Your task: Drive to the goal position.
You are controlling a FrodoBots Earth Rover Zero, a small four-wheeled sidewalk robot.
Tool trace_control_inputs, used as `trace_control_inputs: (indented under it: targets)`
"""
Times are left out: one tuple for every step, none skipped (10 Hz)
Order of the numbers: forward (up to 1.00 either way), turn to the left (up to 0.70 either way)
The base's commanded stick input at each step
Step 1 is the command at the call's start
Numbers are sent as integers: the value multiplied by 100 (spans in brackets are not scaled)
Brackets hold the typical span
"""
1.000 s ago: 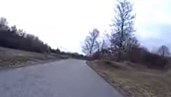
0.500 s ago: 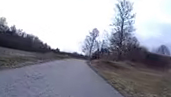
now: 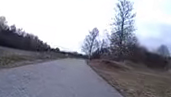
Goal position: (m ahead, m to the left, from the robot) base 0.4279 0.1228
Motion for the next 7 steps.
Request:
trace_control_inputs:
  targets:
    - [38,0]
    - [38,0]
    - [38,0]
    - [38,0]
    - [38,0]
    - [38,0]
    - [37,0]
